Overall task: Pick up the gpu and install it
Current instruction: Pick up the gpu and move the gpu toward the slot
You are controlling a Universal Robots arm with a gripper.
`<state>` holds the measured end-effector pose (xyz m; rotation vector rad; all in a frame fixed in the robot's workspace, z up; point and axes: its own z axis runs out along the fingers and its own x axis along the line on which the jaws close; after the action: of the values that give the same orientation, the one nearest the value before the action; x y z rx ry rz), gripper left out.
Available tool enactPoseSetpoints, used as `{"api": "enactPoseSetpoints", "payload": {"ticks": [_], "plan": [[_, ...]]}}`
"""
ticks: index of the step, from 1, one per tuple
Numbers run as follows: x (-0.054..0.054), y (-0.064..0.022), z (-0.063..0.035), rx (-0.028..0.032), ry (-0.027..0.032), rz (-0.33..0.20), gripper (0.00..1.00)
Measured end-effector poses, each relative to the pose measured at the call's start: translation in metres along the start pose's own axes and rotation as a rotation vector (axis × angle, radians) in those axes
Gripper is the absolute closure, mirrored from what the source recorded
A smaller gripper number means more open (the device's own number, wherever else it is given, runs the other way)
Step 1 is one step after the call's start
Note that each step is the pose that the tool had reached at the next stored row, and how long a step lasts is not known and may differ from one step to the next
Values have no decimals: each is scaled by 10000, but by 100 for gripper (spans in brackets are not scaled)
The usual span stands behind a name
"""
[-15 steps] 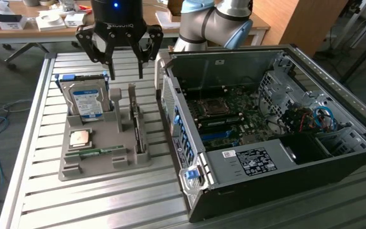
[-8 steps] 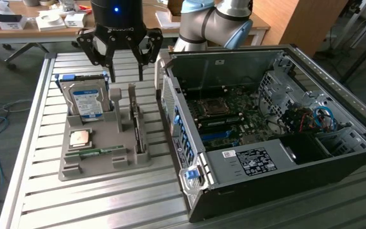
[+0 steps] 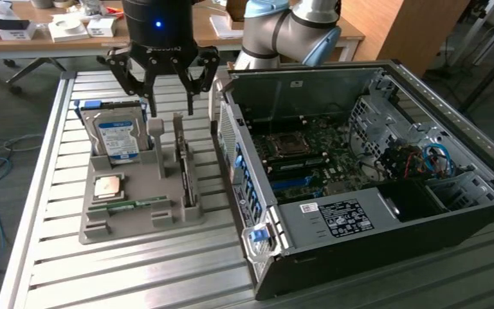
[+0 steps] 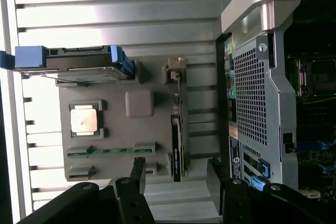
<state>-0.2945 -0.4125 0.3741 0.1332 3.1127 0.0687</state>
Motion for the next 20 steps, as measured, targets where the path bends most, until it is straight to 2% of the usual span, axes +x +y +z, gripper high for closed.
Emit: {"api": "enactPoseSetpoints", "payload": {"ticks": [20], "plan": [[4,-9,194,1,0,0,41]]}}
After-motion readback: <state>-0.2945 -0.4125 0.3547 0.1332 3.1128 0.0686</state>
